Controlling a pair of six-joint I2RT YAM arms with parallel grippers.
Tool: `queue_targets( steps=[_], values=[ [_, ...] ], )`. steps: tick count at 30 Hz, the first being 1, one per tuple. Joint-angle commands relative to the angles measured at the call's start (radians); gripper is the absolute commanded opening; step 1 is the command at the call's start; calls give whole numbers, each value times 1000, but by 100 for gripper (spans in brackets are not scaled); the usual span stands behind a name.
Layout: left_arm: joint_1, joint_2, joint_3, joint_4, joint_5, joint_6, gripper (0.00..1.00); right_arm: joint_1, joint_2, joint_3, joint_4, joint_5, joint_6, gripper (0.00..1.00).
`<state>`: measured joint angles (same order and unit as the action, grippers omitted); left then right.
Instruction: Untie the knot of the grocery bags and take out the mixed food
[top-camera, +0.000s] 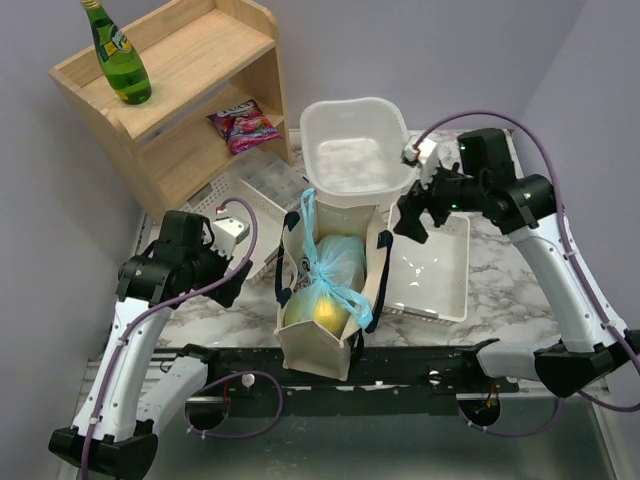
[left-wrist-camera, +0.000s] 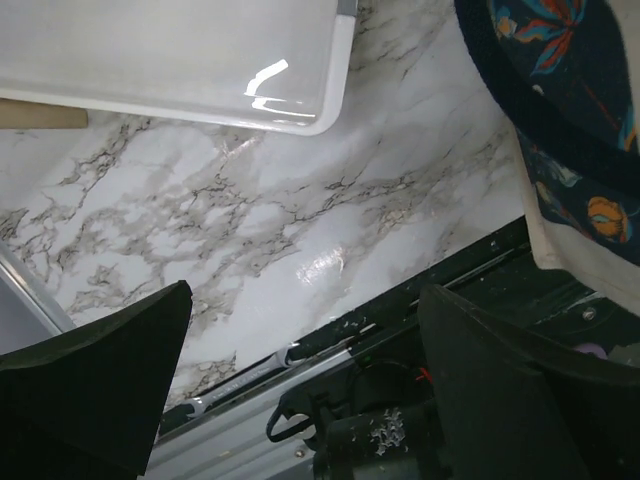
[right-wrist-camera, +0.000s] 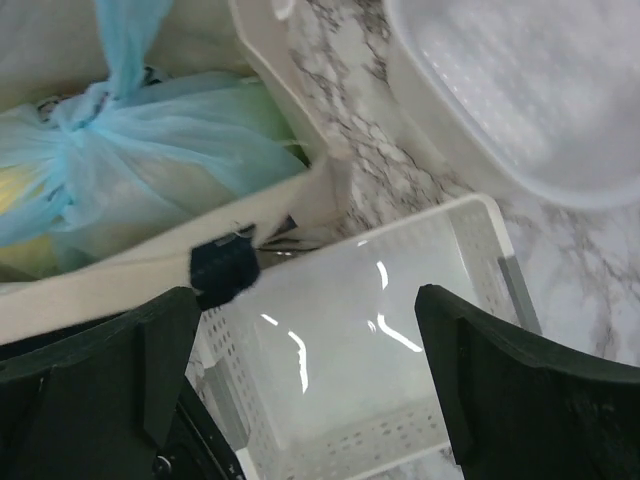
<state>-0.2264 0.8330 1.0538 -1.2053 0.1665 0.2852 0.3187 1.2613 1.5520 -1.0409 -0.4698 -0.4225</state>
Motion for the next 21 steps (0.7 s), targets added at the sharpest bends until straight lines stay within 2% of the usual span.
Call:
queue_targets(
  steps=[1, 4, 9, 14, 21],
  values=[
    [4, -5, 93, 29, 28, -133, 99, 208, 85, 132, -44, 111, -43, 100],
    [4, -58, 88, 54, 86, -169, 99, 363, 145, 223, -42, 157, -50, 100],
    [4, -129, 56, 105, 40, -249, 99, 645, 246, 280, 17, 323, -41, 100],
    [12, -134, 73, 98, 84, -317, 99, 717, 291, 161, 90, 322, -77, 100],
    [15, -152, 79, 94, 173, -314, 99, 722, 290, -77, 241, 316, -104, 100]
  ],
)
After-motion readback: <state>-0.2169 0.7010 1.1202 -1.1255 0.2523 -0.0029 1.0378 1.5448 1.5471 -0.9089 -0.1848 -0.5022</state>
